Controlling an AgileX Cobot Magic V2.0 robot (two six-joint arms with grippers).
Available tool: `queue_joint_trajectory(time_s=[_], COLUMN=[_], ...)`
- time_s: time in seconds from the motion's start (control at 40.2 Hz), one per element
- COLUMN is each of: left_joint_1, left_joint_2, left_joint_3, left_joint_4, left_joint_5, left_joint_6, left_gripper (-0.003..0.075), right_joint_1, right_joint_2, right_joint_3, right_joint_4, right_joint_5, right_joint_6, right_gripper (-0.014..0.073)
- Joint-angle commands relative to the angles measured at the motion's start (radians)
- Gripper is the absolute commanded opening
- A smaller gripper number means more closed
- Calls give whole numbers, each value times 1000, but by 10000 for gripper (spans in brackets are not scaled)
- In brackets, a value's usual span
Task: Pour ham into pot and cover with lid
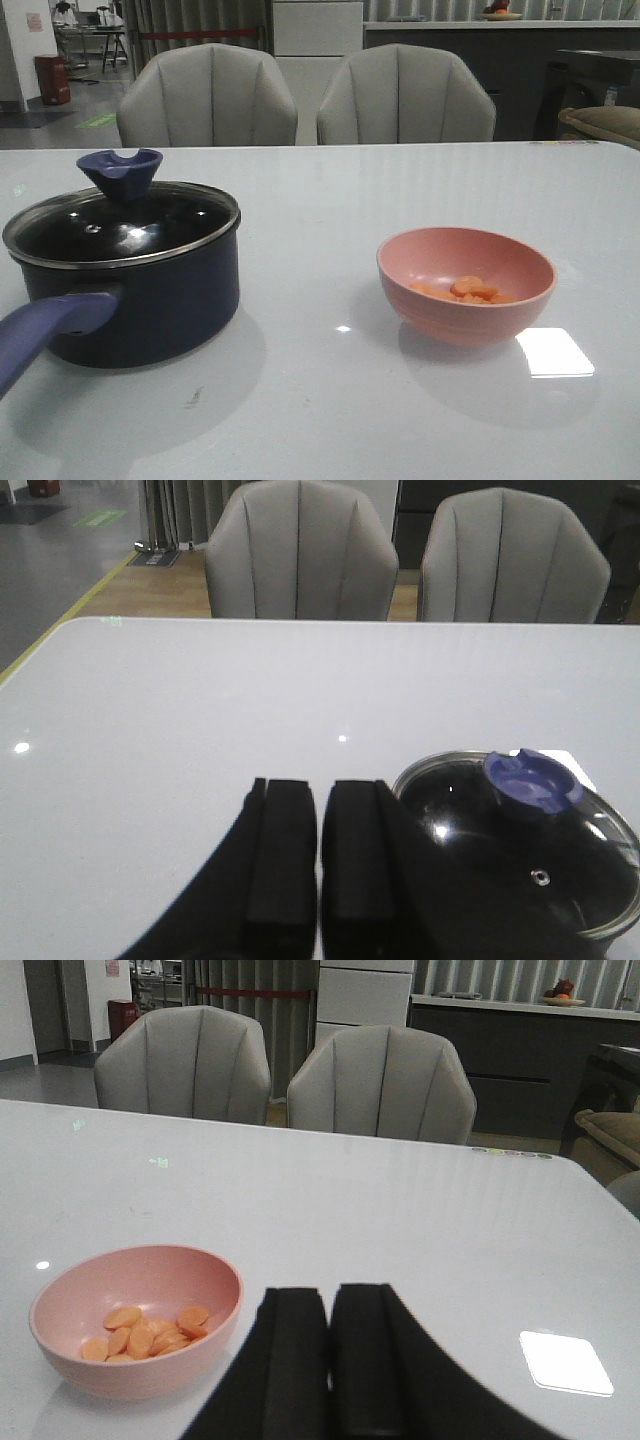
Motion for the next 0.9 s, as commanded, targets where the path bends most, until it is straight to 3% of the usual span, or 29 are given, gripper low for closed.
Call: queue_joint_trajectory(time_s=[0.0,0.149,0.224,0.324,0.423,0.498,0.772,0.871], left_joint_1=[0,0,0,0,0,0,0,0], left_joint_2=[38,74,89,104,110,110,110,123], left_joint_3=[-36,-38,-38,-38,-38,-38,-34,-78], left_joint_4=[-9,-11,-11,-11,-11,-11,-72,-97], left_joint_5=[-60,-57,-57,-57,-57,-57,-69,-13], left_joint_6=[-2,-2,-2,-2,-2,-2,-2,-2], left_gripper=[121,130,179,327,538,620,614,614], right_joint_1=[-5,-5,-5,-5,-5,-5,-5,-5], right_joint_2=[-20,-20,-20,-20,-20,-20,-20,-20], right_joint_3=[-4,-4,-4,-4,-4,-4,-4,-4], right_joint_4=[-13,-13,-13,-13,-13,-13,-13,-13], right_joint_5=[-76,-76,-76,-76,-76,-76,-76,-76], right_joint_6=[0,0,0,0,0,0,0,0], right_gripper=[143,143,143,143,143,143,143,143])
